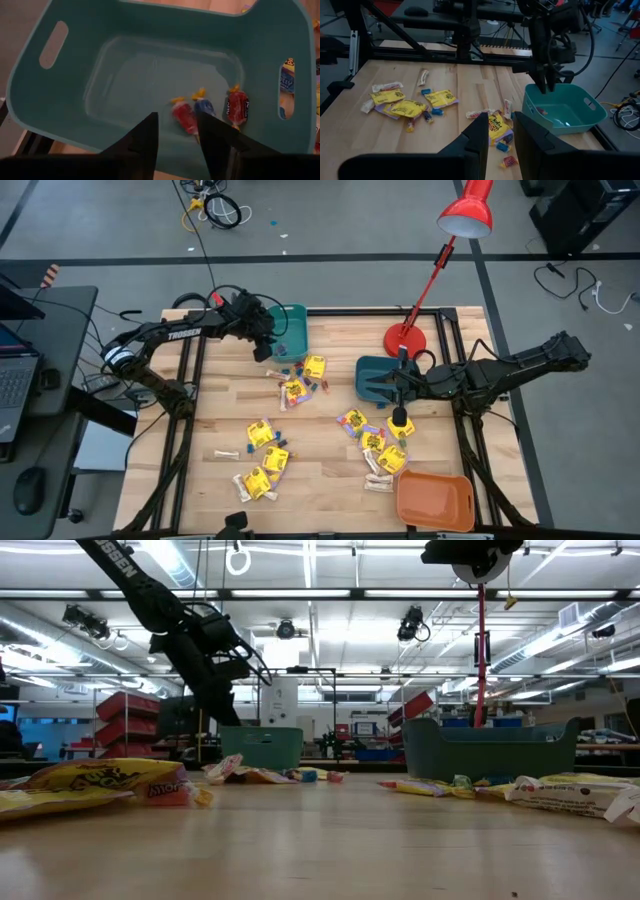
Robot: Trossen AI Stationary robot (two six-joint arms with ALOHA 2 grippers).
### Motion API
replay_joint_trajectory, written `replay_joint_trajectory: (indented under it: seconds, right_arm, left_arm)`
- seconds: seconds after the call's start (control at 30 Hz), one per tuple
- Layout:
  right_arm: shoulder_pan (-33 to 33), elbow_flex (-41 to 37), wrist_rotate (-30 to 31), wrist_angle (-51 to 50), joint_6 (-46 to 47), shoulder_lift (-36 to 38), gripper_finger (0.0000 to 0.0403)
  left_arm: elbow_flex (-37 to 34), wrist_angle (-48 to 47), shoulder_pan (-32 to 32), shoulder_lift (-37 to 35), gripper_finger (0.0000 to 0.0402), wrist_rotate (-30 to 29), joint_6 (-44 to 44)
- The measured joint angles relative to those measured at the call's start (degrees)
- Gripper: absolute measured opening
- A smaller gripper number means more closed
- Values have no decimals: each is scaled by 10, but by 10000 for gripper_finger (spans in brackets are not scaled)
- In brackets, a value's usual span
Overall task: Sort candy
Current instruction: Put the blue candy into the green bin
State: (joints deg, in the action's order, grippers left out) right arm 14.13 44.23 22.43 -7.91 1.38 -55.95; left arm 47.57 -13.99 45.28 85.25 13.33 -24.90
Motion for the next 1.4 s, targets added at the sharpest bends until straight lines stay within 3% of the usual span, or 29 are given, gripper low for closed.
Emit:
replay_joint_trajectory:
  seconds: [0.17,0.4,0.73,0.9,1.1,1.4]
  right_arm:
    - [0,0,0,0,0,0,77]
    - [0,0,14,9,6,0,77]
    - [-13,0,35,51,-22,0,77]
    - [-24,0,35,60,-30,0,77]
    - [-23,0,35,61,-31,0,77]
    - [-23,0,35,62,-46,-3,77]
  left_arm:
    - [8,-6,0,0,164,-2,1]
    - [74,-67,0,-1,164,5,1]
    - [189,-246,-54,-2,163,146,-4]
    - [211,-311,-96,-22,163,225,-32]
    - [211,-368,-142,-90,163,229,-28]
    - [178,-417,-242,-185,163,200,57]
